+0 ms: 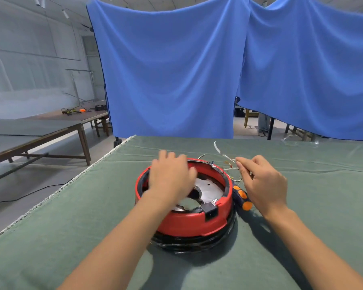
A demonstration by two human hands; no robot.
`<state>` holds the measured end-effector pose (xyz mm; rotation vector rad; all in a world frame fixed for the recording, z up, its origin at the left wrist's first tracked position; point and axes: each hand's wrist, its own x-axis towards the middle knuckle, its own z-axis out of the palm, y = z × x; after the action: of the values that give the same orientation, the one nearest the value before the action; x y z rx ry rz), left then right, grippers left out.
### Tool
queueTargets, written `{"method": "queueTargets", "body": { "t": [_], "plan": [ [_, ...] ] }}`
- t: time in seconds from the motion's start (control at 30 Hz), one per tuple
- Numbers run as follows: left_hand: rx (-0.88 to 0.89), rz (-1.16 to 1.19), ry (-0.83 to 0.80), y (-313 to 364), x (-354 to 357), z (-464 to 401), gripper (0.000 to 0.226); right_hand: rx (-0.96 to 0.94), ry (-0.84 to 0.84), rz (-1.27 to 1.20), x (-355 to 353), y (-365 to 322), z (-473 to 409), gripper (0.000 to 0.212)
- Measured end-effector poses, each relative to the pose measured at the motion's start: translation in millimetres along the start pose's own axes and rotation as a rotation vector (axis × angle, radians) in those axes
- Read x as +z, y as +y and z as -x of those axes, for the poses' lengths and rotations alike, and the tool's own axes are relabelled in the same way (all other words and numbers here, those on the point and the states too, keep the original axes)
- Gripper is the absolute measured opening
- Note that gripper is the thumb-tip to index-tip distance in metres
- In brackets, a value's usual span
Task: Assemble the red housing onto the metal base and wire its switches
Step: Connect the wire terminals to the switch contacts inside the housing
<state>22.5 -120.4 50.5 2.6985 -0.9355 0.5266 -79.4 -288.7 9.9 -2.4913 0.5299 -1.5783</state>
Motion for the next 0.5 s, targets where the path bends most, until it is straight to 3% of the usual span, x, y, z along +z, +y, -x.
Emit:
{"method": "queueTargets", "body": {
  "t": [0.13, 0.27, 0.33, 0.5],
  "plan": [
    [-0.183, -0.066, -0.353, -42.8, 14.5, -7.3, 0.066, 0.000, -0.066, -0.045, 1.8, -3.5, 7.7, 0.008],
    [-0.191, -0.129, -0.376, -45.1, 15.2, -5.4, 0.070, 0.046, -0.108, -0.050, 5.4, -0.6, 7.4, 0.011],
    [-0.179, -0.258, -0.361, -40.7, 6.9, 0.5, 0.063, 0.101, -0.169, -0.057, 8.5, 1.7, 6.7, 0.014],
    [-0.127, -0.369, -0.240, -30.9, -9.1, 9.9, 0.018, 0.279, -0.242, -0.188, 6.8, 6.4, -1.0, 0.016]
  ]
}}
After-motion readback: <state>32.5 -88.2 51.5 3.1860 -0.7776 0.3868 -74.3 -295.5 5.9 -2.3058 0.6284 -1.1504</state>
